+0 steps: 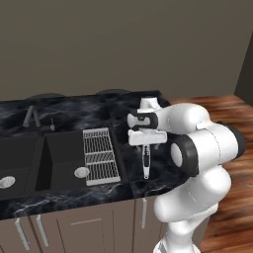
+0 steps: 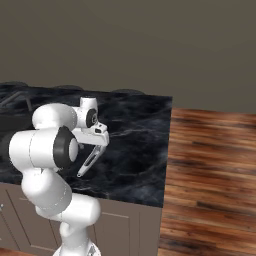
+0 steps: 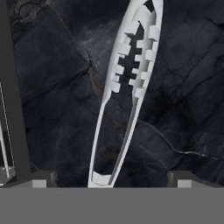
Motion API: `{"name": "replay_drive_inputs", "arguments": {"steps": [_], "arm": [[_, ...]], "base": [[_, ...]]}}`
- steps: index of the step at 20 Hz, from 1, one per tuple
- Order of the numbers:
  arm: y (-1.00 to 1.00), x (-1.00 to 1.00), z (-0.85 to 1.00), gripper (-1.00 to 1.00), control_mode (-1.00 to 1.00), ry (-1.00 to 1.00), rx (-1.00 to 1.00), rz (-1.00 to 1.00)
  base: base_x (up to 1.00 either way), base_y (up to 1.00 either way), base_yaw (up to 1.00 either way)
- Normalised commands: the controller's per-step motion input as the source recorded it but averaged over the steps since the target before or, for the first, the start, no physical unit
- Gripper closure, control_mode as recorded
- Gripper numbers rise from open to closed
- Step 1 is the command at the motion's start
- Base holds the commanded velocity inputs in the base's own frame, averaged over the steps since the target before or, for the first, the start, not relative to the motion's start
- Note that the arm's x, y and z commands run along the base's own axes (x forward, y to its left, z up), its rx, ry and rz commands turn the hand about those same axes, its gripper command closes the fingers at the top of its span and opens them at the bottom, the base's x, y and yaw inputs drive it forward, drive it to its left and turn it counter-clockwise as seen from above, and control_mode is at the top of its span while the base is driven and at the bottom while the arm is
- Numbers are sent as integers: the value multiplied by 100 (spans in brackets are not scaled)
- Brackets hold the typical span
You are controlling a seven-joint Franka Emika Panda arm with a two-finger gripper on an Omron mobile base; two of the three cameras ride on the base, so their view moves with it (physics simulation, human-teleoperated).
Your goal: Pick up the tongs from the counter and place them near the plate next to the oven.
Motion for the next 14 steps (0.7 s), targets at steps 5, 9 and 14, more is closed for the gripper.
{"name": "replay_drive_inputs", "arguments": {"steps": [5,9,14], "arm": [[-13,0,-17,-100,-100,0,0,0],[0,0,-20,-100,-100,1,0,0],[0,4,-22,-100,-100,3,0,0]], "base": [[0,0,0],[0,0,0],[0,0,0]]}}
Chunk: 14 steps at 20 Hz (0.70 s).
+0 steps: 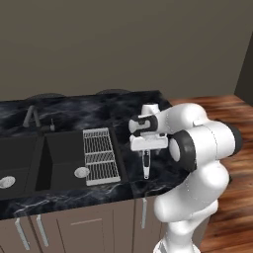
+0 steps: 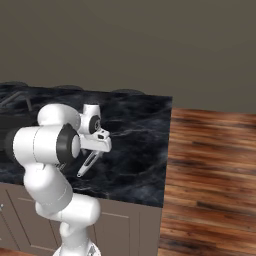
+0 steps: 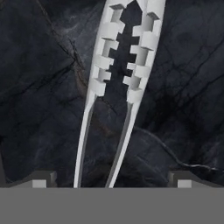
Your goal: Pick up the tongs from the counter and place them near the plate next to the oven.
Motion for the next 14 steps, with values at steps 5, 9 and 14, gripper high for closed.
{"name": "replay_drive_inputs", "arguments": {"steps": [5,9,14], "arm": [[0,1,-22,-100,-100,5,0,0],[0,0,-18,-100,-100,4,0,0],[1,0,-11,-100,-100,2,0,0]], "base": [[0,0,0],[0,0,0],[0,0,0]]}}
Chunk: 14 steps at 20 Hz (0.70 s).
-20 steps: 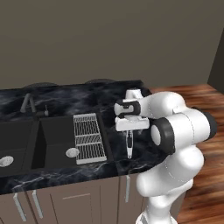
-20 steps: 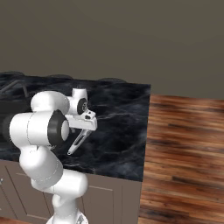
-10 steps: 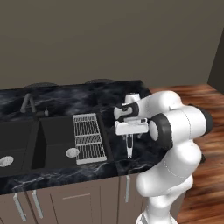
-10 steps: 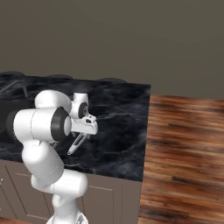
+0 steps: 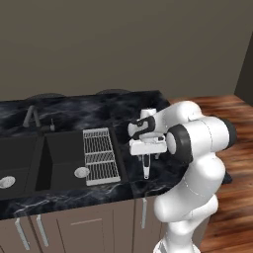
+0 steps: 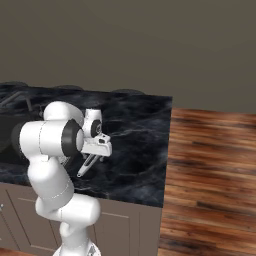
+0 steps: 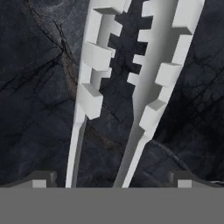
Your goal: Pick up the tongs from the counter and place them near the plate next to the oven.
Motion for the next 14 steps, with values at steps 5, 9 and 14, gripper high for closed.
{"name": "replay_drive_inputs", "arguments": {"steps": [5,9,14], "arm": [[0,0,-14,-100,-100,0,0,0],[0,0,-13,-100,-100,0,0,0],[0,0,-21,100,-100,0,0,0]], "base": [[0,0,0],[0,0,0],[0,0,0]]}}
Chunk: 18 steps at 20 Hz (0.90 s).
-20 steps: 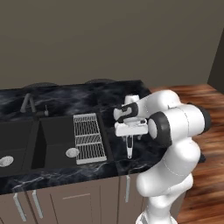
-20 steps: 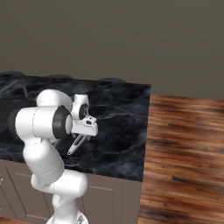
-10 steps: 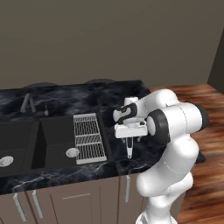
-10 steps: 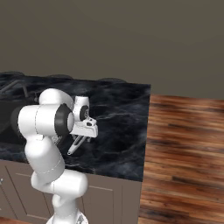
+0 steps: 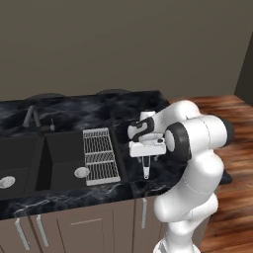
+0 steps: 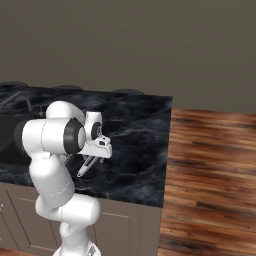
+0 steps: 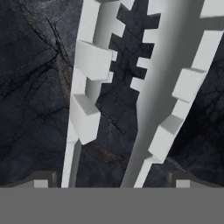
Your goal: Pick up the tongs from the counter and place them near the plate next to the oven.
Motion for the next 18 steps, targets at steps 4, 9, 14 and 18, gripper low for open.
{"name": "replay_drive_inputs", "arguments": {"steps": [4,9,14,18], "arm": [[0,0,-21,100,-100,4,0,0],[0,2,-14,100,-100,5,0,0],[0,-5,-1,100,-100,-9,0,0],[-16,-41,36,100,-100,-26,0,0]], "base": [[0,0,0],[0,0,0],[0,0,0],[0,0,0]]}}
